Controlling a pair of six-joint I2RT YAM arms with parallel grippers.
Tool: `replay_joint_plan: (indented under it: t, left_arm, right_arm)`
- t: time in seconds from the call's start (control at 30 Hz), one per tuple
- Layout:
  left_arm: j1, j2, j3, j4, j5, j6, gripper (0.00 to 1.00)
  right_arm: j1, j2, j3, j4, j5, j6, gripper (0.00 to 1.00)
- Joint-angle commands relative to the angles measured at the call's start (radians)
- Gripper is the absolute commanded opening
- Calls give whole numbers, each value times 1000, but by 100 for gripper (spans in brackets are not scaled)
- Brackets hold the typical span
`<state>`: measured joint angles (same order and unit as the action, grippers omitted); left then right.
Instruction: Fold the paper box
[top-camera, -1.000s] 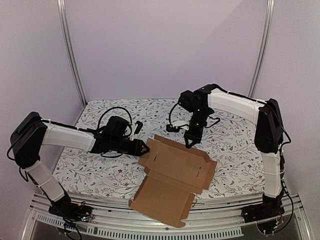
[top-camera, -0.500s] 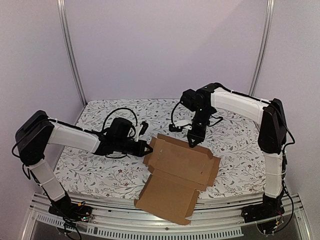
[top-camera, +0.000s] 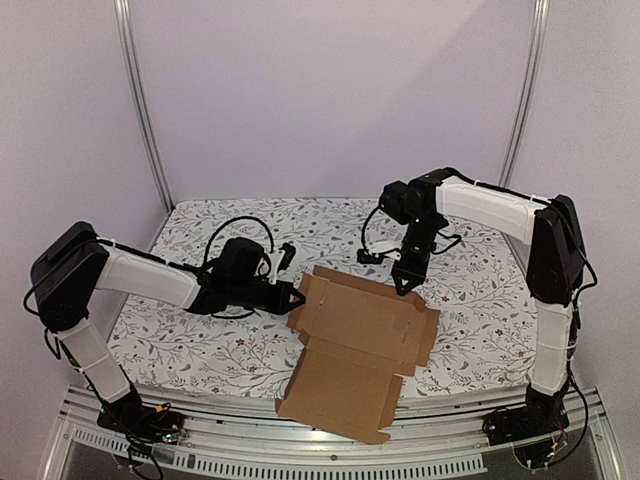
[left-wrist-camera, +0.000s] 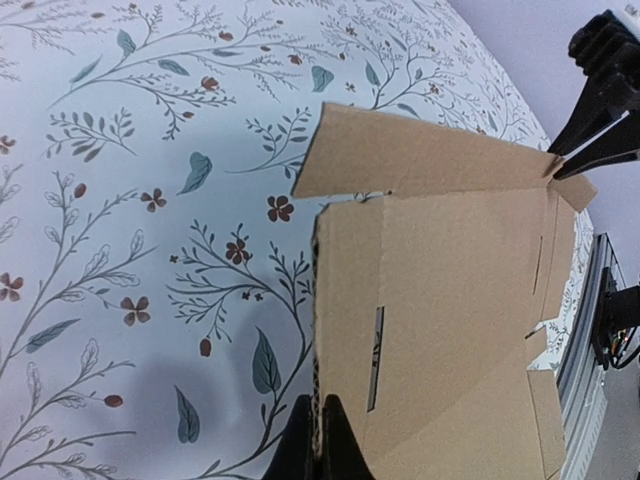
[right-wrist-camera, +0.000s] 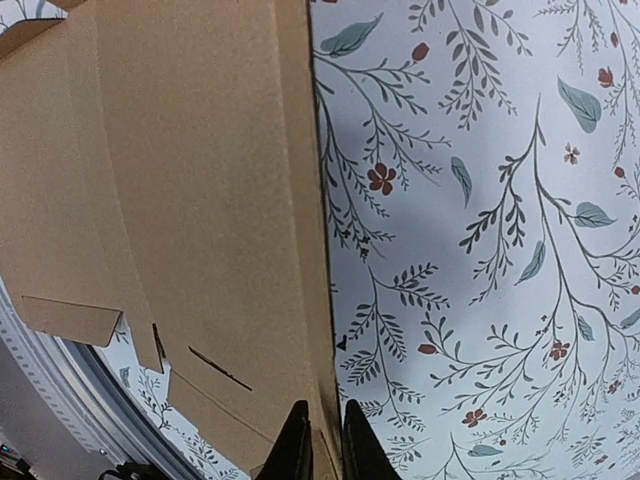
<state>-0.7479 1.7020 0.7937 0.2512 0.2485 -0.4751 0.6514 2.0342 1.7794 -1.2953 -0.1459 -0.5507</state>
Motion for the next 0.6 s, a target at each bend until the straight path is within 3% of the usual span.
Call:
replay_joint_plan:
  t: [0.0, 0.07, 0.2, 0.33, 0.47, 0.57]
  left_arm:
    - [-8, -16, -6, 34, -18, -5, 0]
    - [-8, -20, -8, 33, -20, -6, 0]
    - [-8, -30, -19, 39, -25, 1, 0]
    - [-10, -36, -29, 52, -26, 10, 0]
    - [-10, -36, -32, 52, -31, 15, 0]
    - [-10, -36, -37, 58, -29, 18, 0]
  right_arm:
    - [4, -36, -6, 11, 1, 4, 10]
    - [5, -31, -6, 13, 0, 4, 10]
    - [4, -17, -7, 27, -2, 8, 24]
    - [-1, 0, 13, 33, -11, 11, 26]
    - [-10, 21, 40, 25, -14, 15, 21]
    - [-15, 26, 46, 29, 4, 13, 28]
